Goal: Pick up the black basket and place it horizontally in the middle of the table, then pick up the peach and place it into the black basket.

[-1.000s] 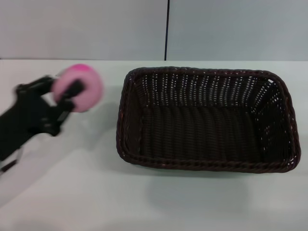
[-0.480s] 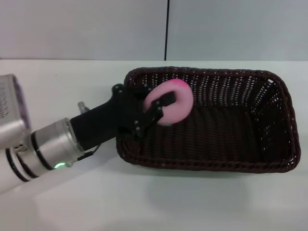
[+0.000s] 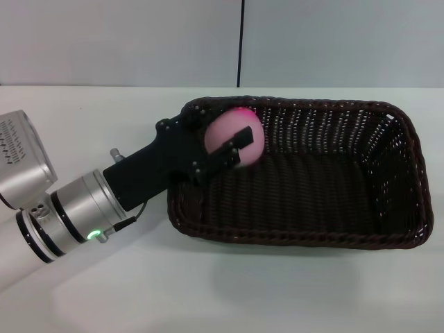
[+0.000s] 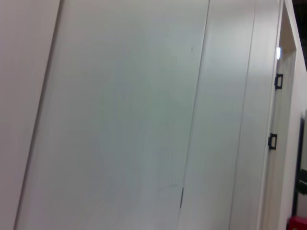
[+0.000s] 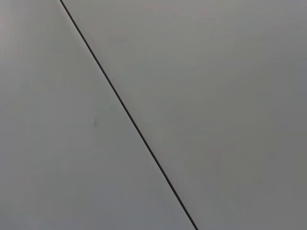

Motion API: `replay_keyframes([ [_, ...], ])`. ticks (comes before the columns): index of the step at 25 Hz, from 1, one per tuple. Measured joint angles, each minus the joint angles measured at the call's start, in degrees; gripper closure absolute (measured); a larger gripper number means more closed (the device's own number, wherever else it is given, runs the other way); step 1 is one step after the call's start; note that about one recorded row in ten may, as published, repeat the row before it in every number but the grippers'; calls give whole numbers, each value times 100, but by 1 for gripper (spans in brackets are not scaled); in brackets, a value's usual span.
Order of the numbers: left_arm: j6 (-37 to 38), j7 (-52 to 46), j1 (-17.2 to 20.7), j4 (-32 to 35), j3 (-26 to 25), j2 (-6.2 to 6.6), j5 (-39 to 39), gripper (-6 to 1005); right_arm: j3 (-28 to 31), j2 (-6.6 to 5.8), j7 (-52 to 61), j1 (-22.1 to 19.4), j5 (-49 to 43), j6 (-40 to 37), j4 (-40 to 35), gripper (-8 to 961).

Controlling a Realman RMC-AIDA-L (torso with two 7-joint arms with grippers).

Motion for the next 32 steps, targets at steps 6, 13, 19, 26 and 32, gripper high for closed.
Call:
replay_keyframes([
  [6, 13, 3, 65, 38, -13, 12, 1, 485, 4, -7, 0, 60, 4, 0, -27, 368],
  [13, -21, 292, 460, 272, -639, 30, -43, 167, 8, -25, -37, 40, 13, 2, -77, 368],
  [19, -48, 1519, 1290, 108, -2689, 29, -51, 142, 198, -30, -57, -55, 20, 166, -202, 368],
  [26, -265, 1881, 1875, -92, -4258, 24, -51, 143, 328, -20, -716, -70, 21, 187, -215, 368],
  [32, -306, 1957, 2032, -92, -4310, 28, -48, 143, 412, -12, -832, -53, 20, 286, -177, 367],
])
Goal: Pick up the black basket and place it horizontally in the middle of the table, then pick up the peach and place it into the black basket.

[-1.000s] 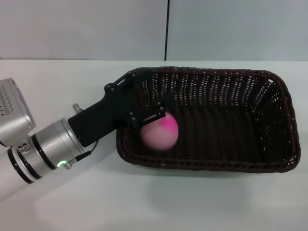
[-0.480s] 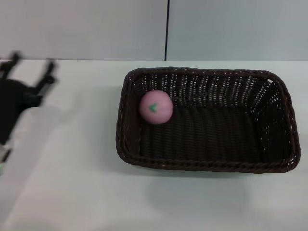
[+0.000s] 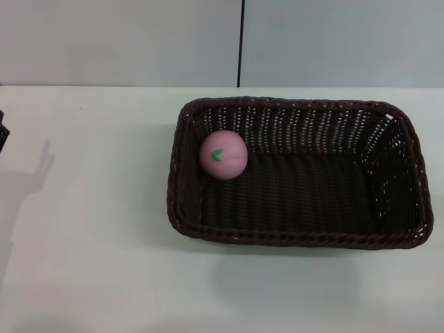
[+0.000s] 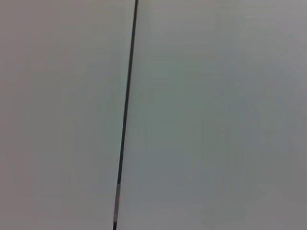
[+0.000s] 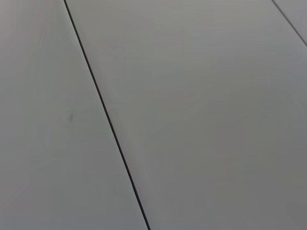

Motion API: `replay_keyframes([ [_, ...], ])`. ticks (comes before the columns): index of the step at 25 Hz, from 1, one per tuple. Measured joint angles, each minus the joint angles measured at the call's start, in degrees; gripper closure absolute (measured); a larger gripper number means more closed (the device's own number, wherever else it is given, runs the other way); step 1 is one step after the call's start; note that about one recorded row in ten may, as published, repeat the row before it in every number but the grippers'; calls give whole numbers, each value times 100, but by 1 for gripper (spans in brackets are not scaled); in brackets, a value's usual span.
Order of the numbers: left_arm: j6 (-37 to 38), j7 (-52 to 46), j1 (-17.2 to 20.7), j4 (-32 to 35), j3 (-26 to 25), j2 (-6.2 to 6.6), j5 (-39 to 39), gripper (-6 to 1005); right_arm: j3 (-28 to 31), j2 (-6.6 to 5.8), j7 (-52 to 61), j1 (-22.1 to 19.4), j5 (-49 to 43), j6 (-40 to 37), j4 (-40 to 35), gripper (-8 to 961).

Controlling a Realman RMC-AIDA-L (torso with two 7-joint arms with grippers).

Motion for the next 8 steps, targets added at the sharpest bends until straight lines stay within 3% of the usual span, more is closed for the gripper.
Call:
replay_keyframes([
  [8, -3, 403, -23, -2, 36, -5, 20, 143, -7, 6, -3, 100, -18, 274, 43, 367],
])
